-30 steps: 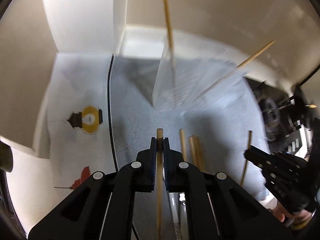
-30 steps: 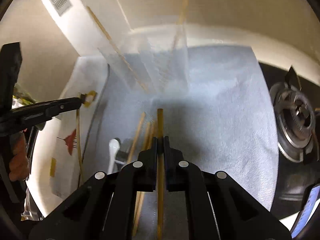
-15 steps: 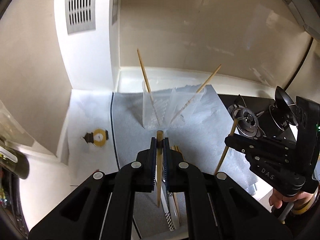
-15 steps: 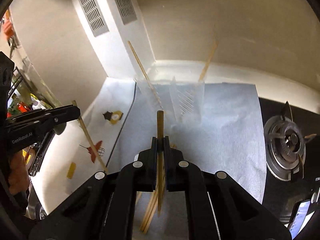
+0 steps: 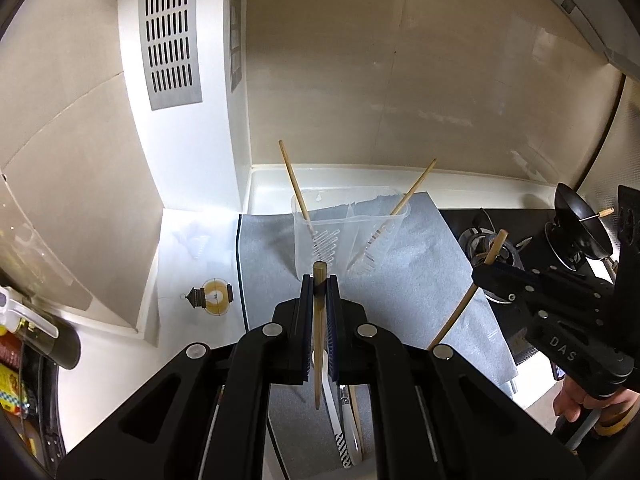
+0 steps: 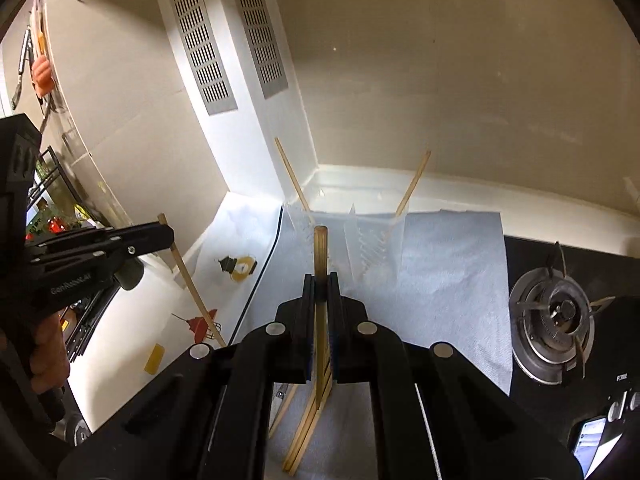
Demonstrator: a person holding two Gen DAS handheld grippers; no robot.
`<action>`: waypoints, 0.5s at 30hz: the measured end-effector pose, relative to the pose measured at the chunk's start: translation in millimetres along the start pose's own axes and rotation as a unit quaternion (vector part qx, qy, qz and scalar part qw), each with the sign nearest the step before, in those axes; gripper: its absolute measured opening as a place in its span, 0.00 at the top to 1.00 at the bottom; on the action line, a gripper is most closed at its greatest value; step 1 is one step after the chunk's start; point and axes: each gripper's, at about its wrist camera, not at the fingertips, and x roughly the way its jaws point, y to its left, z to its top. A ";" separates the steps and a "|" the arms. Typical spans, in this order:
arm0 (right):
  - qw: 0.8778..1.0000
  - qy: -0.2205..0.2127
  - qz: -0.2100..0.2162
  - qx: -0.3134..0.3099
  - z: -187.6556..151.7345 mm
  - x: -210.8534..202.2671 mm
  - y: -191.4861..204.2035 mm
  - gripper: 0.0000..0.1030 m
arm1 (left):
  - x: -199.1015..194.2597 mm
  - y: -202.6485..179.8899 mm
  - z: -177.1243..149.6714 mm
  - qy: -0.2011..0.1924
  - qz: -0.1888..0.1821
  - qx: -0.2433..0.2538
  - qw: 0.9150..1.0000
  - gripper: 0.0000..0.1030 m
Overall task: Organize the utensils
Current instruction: 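Lift both held chopsticks and carry them above the clear holder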
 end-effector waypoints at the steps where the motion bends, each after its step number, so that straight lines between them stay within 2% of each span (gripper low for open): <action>1: 1.000 -0.002 0.000 -0.001 0.5 -1.3 0.4 0.94 | -1.6 -1.2 0.8 -0.002 0.000 0.001 1.000 0.94; 15: 0.999 -0.036 0.001 -0.016 23.9 -17.9 3.4 0.94 | -15.7 -2.9 19.4 -0.025 -0.020 0.001 0.999 0.94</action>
